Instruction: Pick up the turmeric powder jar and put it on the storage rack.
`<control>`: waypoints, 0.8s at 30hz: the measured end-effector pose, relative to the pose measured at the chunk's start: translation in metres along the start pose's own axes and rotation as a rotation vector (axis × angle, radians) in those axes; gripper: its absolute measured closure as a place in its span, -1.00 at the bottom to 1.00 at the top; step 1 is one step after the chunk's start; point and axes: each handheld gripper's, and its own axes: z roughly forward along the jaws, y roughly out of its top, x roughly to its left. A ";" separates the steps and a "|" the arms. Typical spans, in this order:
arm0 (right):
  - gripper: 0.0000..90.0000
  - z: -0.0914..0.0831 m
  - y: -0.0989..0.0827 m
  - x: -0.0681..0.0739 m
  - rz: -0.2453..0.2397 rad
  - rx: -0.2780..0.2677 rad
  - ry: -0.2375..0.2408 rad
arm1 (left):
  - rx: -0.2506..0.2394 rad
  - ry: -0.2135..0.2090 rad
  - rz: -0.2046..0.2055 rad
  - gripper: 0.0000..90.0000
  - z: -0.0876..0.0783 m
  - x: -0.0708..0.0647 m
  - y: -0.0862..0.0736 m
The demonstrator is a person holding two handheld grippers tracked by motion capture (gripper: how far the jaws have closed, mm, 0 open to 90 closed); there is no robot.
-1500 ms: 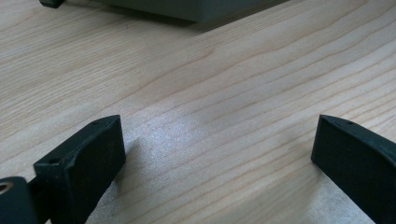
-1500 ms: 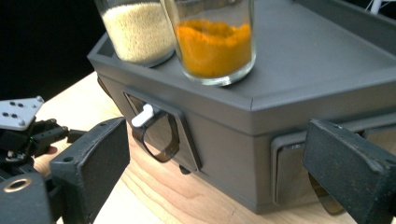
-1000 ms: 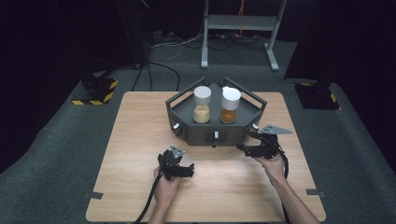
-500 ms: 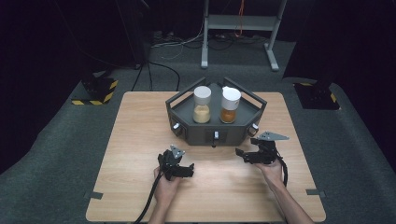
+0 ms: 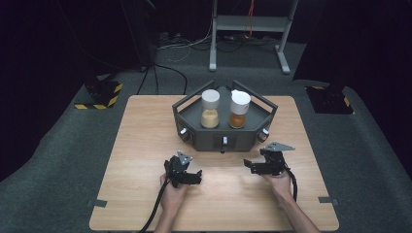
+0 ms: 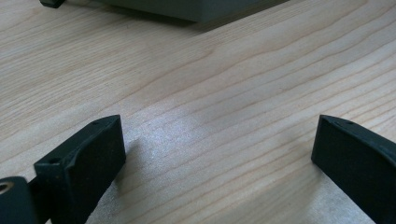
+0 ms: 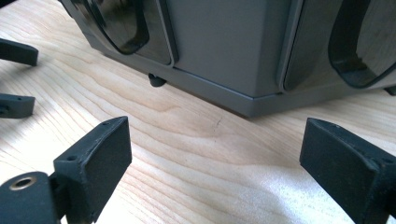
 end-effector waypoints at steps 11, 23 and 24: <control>-0.80 0.004 -0.010 0.009 0.001 0.024 -0.035 | 0.000 0.000 0.000 -0.94 0.000 0.000 0.000; -0.81 0.014 -0.009 0.024 -0.038 0.110 -0.096 | 0.002 0.000 0.003 -0.94 0.000 0.000 0.000; -0.81 0.015 -0.008 0.027 -0.050 0.121 -0.104 | 0.002 0.001 0.002 -0.94 0.000 0.000 0.000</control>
